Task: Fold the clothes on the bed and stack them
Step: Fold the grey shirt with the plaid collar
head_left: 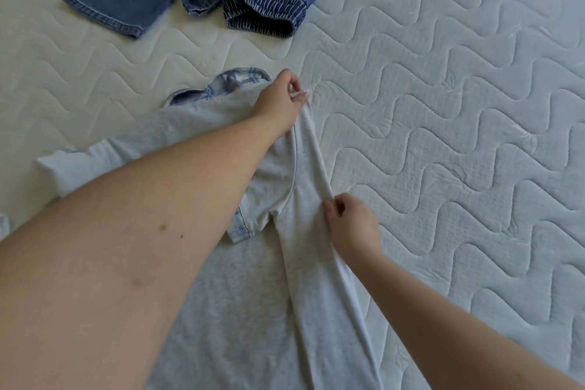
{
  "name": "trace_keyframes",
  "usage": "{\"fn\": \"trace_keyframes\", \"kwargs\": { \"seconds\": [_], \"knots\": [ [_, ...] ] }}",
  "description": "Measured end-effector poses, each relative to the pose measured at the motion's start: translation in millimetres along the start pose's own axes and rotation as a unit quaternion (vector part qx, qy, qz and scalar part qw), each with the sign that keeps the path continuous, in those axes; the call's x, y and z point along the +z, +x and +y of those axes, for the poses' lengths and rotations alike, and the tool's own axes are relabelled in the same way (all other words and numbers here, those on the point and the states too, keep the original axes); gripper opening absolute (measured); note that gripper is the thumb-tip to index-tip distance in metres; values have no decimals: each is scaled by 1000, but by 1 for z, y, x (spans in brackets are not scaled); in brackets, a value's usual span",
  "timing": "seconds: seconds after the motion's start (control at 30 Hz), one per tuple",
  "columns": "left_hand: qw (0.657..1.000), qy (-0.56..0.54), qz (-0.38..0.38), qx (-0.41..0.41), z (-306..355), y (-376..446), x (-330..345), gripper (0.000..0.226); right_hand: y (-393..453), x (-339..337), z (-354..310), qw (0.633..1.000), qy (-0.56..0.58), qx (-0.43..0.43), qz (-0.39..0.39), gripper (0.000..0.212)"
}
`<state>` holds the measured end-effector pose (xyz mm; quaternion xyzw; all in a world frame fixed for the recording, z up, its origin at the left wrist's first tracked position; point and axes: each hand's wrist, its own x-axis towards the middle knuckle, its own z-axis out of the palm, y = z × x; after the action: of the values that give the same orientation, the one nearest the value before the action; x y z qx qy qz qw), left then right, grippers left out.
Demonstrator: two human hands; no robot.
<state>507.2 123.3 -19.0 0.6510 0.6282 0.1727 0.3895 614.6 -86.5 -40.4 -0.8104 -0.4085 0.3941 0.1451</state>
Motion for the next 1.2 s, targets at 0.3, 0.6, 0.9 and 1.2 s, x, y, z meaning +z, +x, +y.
{"fn": "trace_keyframes", "kwargs": {
  "seconds": [0.3, 0.6, 0.9, 1.2],
  "knots": [
    [980, 16, -187, -57, -17, 8, -11, 82, -3, 4, 0, 999, 10, 0, 35, 21],
    [996, -63, -58, -5, -6, 8, 1, 53, 0, 1, 4, 996, 66, 27, 52, 18],
    [974, 221, -1, 51, -38, -28, -6, 65, -22, 5, 30, 990, 77, -56, 106, 25],
    [917, 338, -75, 200, -66, -149, 24, 73, -84, 21, 66, 925, -203, -319, 26, 57]
  ]
}}
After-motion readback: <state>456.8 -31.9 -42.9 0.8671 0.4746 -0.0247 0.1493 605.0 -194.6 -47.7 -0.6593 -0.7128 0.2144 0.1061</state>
